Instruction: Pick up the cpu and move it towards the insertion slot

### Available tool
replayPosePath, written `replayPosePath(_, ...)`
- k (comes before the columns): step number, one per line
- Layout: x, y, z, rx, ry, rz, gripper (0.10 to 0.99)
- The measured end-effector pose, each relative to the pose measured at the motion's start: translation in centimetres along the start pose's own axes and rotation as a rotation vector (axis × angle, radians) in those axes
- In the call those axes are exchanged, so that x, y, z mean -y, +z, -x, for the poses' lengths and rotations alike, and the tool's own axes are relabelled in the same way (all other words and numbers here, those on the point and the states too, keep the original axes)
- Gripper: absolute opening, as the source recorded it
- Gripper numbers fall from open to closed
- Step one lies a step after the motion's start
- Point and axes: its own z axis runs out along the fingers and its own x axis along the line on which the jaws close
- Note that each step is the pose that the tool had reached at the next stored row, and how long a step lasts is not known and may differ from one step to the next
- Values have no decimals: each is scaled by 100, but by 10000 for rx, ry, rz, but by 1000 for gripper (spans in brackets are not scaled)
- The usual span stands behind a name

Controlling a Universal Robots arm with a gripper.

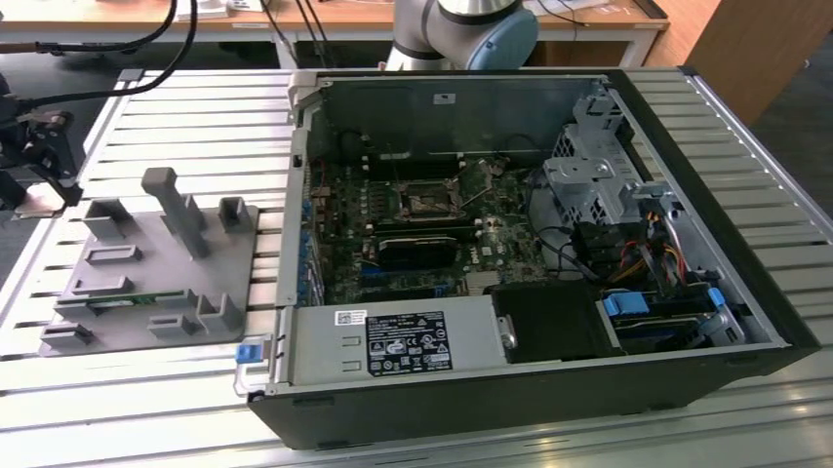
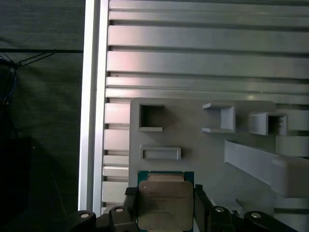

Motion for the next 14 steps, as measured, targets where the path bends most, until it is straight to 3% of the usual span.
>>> replayPosePath(14, -10, -171, -1, 0, -1, -31, 545)
